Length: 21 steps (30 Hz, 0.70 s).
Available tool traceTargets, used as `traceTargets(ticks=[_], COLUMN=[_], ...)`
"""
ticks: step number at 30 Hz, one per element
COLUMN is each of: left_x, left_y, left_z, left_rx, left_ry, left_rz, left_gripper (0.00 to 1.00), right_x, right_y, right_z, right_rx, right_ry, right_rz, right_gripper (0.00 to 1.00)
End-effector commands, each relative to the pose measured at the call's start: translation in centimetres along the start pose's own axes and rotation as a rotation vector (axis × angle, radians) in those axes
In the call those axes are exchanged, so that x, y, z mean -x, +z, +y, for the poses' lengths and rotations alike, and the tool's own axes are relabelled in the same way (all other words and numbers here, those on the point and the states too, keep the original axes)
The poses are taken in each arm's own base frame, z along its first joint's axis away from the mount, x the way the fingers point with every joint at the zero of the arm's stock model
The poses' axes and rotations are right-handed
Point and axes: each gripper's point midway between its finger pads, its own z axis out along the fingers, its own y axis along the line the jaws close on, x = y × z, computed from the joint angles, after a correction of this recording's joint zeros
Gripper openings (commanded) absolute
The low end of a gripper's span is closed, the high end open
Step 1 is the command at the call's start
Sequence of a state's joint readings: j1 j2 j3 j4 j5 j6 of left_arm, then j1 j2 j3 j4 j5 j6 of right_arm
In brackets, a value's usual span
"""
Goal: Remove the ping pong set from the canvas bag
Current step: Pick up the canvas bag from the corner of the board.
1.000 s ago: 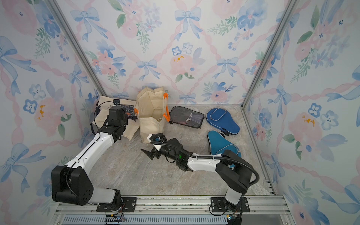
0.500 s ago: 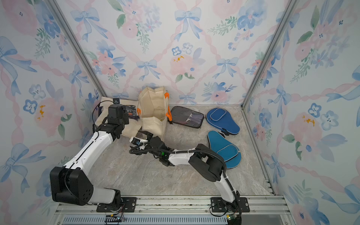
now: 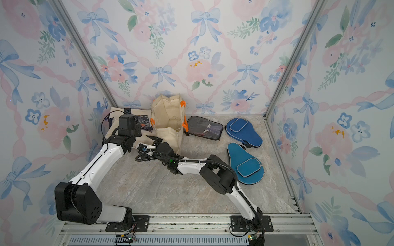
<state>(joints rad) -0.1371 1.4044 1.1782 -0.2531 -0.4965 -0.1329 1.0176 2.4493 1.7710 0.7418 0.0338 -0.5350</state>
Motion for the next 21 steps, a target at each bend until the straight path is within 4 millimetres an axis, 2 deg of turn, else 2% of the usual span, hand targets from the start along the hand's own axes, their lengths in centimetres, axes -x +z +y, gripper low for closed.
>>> traceTargets(ticks=[1,6,10,21], left_x=[5.2,6.1,7.5,11.6], left_y=[-2.5,-3.0,-3.7,-6.3], left_z=[0.7,0.9,0.9,-0.1], left_rx=[-0.029,-0.036,-0.050,-0.102], left_ry=[-0.089,-0.104,-0.123,-0.145], left_rz=[-0.165,-0.183,-0.211,-0.289], left_gripper=[0.00,0.00,0.00,0.00], right_x=[-3.1,-4.5,-5.2,-3.3], right_y=[0.9,1.5,1.9,2.0], right_z=[-0.3,0.4,1.2,3.4], right_rx=[0.016,0.042,0.070,0.138], right_ry=[0.035,0.064,0.094,0.193], right_rz=[0.063,0.091,0.107,0.107], right_gripper=[0.97,0.97,0.97,0.97])
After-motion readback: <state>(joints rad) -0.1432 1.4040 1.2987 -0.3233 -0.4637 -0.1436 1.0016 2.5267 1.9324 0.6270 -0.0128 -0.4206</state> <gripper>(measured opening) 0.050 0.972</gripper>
